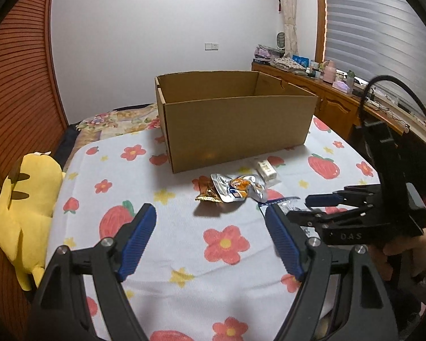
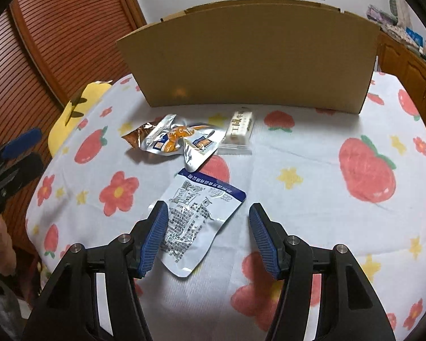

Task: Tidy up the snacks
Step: 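Return both tools to the table over the white-blue sachet and silver-orange pouch, then grasp the white-blue sachet with the right tool while the left tool grasps the silver-orange pouch, then carry both packets over the box and open both tools to release them, then grasp the white bar with the right tool while the left tool grasps the copper candy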

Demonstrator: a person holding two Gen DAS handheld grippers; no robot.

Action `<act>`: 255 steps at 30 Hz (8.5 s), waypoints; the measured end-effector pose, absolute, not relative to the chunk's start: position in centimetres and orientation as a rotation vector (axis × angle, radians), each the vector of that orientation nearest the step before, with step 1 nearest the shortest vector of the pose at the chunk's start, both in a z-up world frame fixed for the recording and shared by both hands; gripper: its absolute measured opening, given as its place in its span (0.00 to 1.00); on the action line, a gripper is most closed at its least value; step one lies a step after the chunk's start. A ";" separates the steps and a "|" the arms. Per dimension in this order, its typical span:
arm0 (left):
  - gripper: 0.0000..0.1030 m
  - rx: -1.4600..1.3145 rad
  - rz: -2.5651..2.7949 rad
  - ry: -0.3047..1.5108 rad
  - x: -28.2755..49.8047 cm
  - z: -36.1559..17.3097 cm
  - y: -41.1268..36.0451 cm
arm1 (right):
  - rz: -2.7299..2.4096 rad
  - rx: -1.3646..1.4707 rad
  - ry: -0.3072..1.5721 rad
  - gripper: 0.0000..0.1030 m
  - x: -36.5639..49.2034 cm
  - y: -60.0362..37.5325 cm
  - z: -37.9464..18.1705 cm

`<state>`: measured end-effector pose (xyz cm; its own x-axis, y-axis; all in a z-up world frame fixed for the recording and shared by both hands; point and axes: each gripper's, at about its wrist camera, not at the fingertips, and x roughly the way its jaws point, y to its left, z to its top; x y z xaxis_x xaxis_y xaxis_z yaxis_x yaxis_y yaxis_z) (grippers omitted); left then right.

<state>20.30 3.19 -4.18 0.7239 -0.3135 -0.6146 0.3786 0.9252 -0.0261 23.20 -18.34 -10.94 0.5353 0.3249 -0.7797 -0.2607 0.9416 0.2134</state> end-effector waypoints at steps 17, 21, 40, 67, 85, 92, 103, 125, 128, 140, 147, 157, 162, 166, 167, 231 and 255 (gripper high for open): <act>0.77 0.091 -0.392 0.681 20.1 -5.1 3.0 | 0.323 -0.034 0.908 0.62 23.3 -16.0 -11.9; 0.77 0.083 -0.395 0.694 20.3 -5.5 3.0 | 0.315 -0.036 0.893 0.61 23.0 -15.9 -12.0; 0.77 0.119 -0.438 0.766 27.5 -8.3 -3.4 | 0.361 0.060 0.844 0.31 21.0 -20.5 -10.3; 0.88 0.200 -0.394 0.951 34.0 -12.2 -7.3 | 0.347 0.056 0.843 0.33 22.8 -24.8 -11.0; 0.76 0.182 -0.423 0.909 30.4 -11.5 -6.0 | 0.348 0.059 0.839 0.33 22.7 -24.8 -11.1; 0.79 0.172 -0.440 0.924 30.0 -11.8 -6.2 | 0.344 0.056 0.838 0.33 22.6 -24.8 -11.1; 0.84 0.206 -0.431 0.926 29.6 -12.4 -6.7 | 0.340 0.050 0.840 0.34 22.6 -24.7 -11.2; 0.73 0.171 -0.454 0.904 27.2 -12.0 -6.1 | 0.340 0.050 0.840 0.34 22.6 -24.6 -11.2; 0.73 0.168 -0.452 0.874 26.5 -11.5 -5.9 | 0.343 0.050 0.838 0.33 22.6 -24.7 -11.2; 0.74 0.126 -0.482 0.790 25.5 -7.8 -5.7 | 0.349 0.060 0.822 0.31 22.2 -25.3 -10.5; 0.74 0.101 -0.489 0.723 26.3 -4.8 -5.9 | 0.373 0.093 0.774 0.31 21.9 -26.4 -7.7; 0.74 0.082 -0.508 0.594 29.6 1.2 -5.9 | 0.413 0.039 0.623 0.31 23.3 -26.5 0.1; 0.74 0.097 -0.487 0.544 32.7 3.5 -5.8 | 0.429 -0.003 0.548 0.31 25.8 -25.9 3.5; 0.74 0.098 -0.474 0.532 35.5 4.6 -5.4 | 0.436 -0.016 0.512 0.31 28.5 -25.4 5.1; 0.74 0.098 -0.470 0.530 36.3 4.8 -5.4 | 0.437 -0.021 0.506 0.31 29.0 -25.2 5.4; 0.85 0.119 -0.406 0.580 33.3 2.9 -1.9 | 0.422 0.000 0.603 0.34 28.7 -22.6 2.7; 0.85 0.126 -0.373 0.746 30.5 -6.6 2.0 | 0.368 -0.068 0.861 0.51 29.6 -18.9 -8.0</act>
<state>30.52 1.98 -6.63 0.6727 -0.2858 -0.6825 0.3744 0.9271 -0.0193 29.56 -18.93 -8.01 0.5933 0.2888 -0.7514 -0.3432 0.9351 0.0884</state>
